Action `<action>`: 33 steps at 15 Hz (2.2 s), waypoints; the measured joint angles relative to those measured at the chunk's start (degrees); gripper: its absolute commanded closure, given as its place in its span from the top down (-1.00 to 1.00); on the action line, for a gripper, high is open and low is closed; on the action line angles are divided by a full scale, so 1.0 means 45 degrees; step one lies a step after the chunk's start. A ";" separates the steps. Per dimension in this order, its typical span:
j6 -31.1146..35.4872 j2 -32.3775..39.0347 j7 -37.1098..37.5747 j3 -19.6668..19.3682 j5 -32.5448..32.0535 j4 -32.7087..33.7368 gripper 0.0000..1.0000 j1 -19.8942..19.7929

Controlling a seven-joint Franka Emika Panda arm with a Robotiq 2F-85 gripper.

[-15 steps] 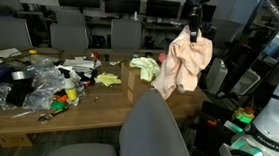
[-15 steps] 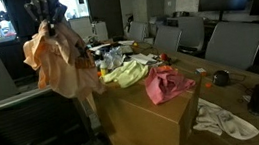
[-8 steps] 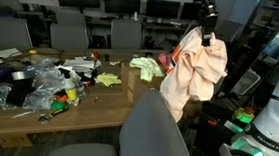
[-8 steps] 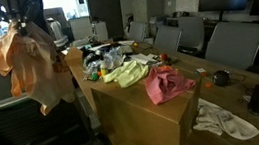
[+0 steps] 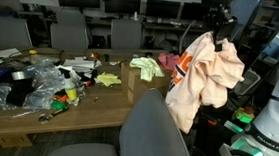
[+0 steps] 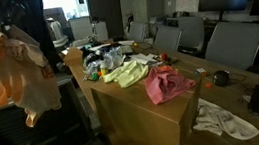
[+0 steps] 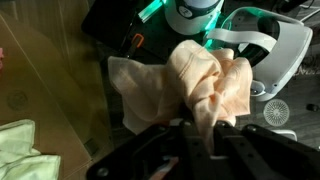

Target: Hang the shirts on the box on the back of the chair

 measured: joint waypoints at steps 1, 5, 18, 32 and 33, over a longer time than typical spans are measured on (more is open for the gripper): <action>-0.0065 -0.0074 -0.0130 0.0033 -0.0089 -0.0101 -0.92 0.0119; -0.0113 -0.0206 -0.0547 0.0244 -0.0313 -0.0431 -0.91 0.0612; 0.2182 0.0365 -0.1089 0.0688 -0.0262 -0.0602 -0.91 0.1674; 0.5090 0.3309 0.0443 0.1354 0.0498 0.0774 -0.92 0.1670; 0.5194 0.3458 0.0598 0.1366 0.0498 0.0833 -0.92 0.1659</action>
